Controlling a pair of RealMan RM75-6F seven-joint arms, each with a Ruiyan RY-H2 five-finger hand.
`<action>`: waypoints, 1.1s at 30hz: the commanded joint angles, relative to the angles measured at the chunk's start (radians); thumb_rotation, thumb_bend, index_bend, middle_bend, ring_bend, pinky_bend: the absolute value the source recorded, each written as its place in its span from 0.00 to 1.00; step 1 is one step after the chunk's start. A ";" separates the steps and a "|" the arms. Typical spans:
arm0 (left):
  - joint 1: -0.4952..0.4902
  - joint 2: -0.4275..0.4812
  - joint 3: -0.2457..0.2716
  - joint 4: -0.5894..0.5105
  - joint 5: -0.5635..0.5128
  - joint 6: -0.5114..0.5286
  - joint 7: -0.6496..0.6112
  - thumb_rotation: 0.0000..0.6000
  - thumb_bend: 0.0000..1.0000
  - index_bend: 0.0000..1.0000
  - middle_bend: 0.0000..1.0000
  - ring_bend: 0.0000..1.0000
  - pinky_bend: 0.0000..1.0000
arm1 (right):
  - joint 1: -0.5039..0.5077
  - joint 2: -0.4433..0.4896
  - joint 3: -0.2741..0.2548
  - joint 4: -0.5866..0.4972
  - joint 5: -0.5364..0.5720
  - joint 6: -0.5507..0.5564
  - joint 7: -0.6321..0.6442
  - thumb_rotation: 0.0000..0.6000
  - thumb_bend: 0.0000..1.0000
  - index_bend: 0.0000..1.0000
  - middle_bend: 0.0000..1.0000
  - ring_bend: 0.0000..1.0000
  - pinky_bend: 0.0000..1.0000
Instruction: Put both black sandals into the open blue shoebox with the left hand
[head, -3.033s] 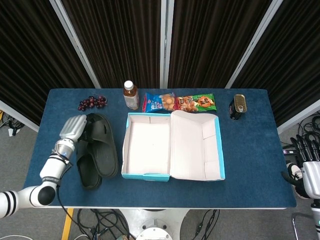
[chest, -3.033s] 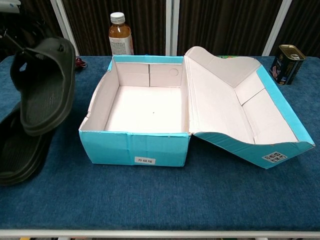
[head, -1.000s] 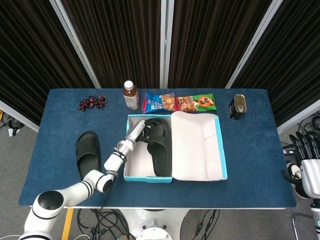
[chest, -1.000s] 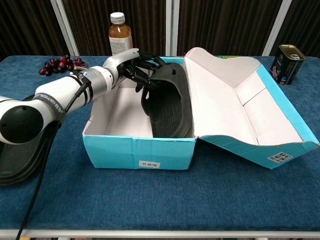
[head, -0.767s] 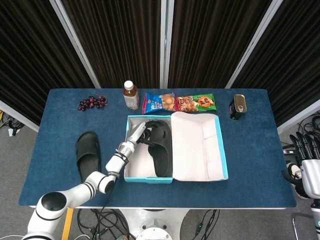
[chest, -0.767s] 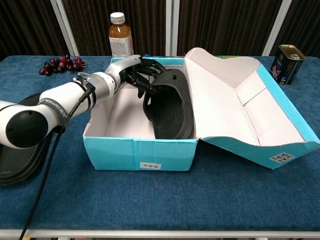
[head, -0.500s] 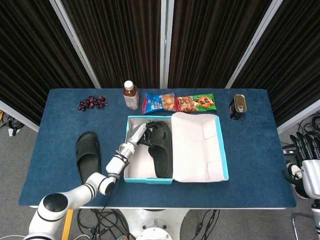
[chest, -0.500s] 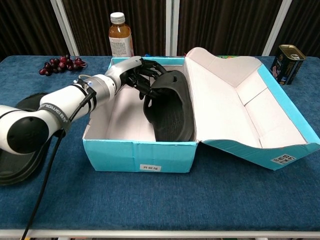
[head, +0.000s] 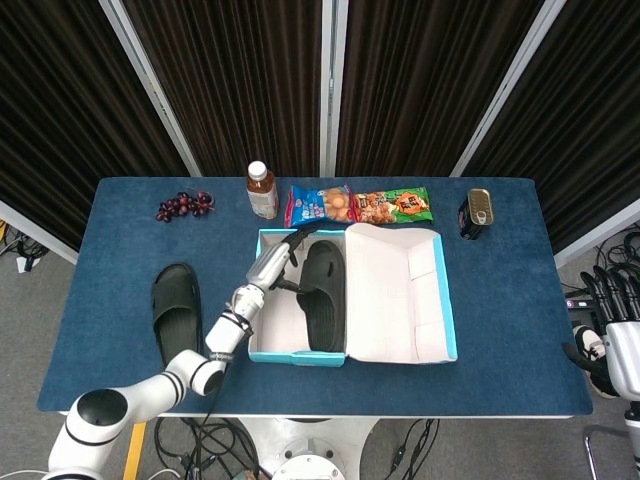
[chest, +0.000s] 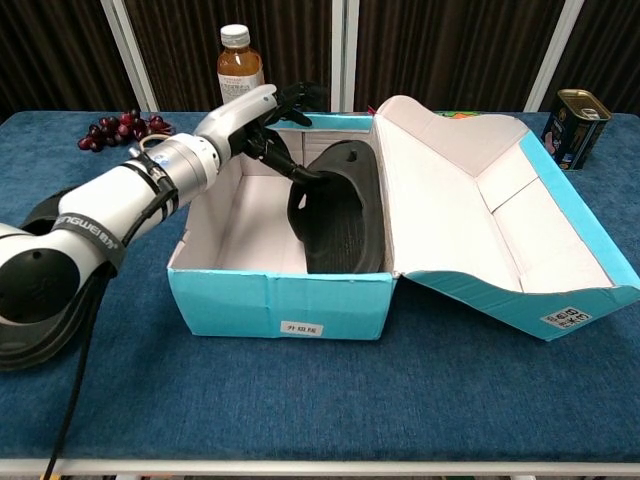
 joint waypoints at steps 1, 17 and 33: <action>0.040 0.084 0.016 -0.109 0.014 0.040 0.065 1.00 0.00 0.09 0.08 0.10 0.45 | -0.002 0.002 0.000 0.003 -0.005 0.005 0.005 1.00 0.03 0.00 0.05 0.00 0.03; 0.253 0.691 0.107 -0.751 -0.174 0.060 0.678 1.00 0.00 0.11 0.08 0.33 0.52 | 0.002 -0.005 -0.002 0.028 -0.030 0.014 0.034 1.00 0.03 0.00 0.05 0.00 0.03; 0.226 0.753 0.216 -0.821 -0.561 -0.135 0.925 1.00 0.00 0.10 0.06 0.53 0.64 | 0.019 -0.014 -0.009 0.022 -0.039 -0.014 0.024 1.00 0.03 0.00 0.05 0.00 0.03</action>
